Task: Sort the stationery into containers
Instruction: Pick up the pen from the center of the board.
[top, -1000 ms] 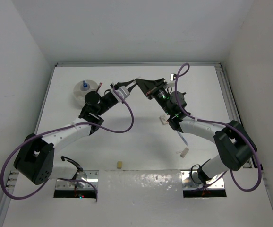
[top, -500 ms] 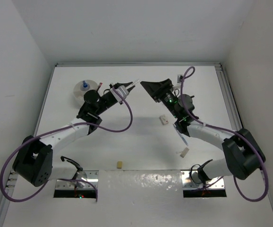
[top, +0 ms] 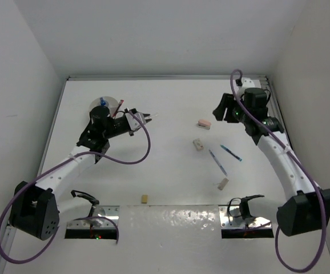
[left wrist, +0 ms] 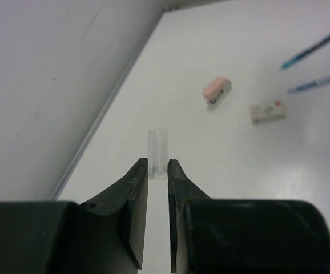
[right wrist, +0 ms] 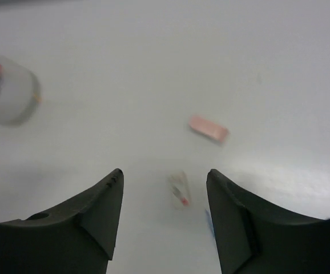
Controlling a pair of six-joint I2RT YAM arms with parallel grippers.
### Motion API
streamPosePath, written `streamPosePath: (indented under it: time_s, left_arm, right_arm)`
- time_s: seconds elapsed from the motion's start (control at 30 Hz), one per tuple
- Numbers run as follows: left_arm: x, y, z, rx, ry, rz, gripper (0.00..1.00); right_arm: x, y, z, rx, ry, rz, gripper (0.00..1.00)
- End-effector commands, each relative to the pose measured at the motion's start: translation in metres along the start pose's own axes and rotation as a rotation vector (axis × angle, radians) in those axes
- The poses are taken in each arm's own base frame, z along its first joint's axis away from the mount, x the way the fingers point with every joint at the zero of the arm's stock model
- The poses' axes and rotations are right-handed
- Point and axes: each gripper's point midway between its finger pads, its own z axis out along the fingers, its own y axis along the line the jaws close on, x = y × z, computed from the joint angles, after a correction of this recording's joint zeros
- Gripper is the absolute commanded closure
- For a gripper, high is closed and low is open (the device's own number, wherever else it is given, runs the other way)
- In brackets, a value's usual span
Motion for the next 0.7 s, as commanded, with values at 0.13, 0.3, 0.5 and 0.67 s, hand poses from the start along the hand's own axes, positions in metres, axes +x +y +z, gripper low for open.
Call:
streamPosePath:
  time_s: [0.13, 0.3, 0.5, 0.67]
  left_arm:
    - [0.011, -0.063, -0.022, 0.313, 0.009, -0.001, 1.0]
    - [0.011, -0.071, -0.029, 0.341, 0.013, -0.04, 1.0]
    - [0.015, -0.074, -0.037, 0.358, 0.042, -0.029, 1.0]
    - [0.02, -0.074, -0.038, 0.354, 0.061, -0.029, 1.0]
  right_arm:
    - [0.127, -0.083, -0.023, 0.219, 0.609, -0.262, 0.37]
    - [0.16, -0.083, -0.012, 0.11, 0.694, -0.41, 0.44]
    - [0.207, -0.076, -0.009, 0.018, 0.826, -0.468, 0.7]
    - [0.229, -0.084, -0.009, 0.071, 0.86, -0.446, 0.62]
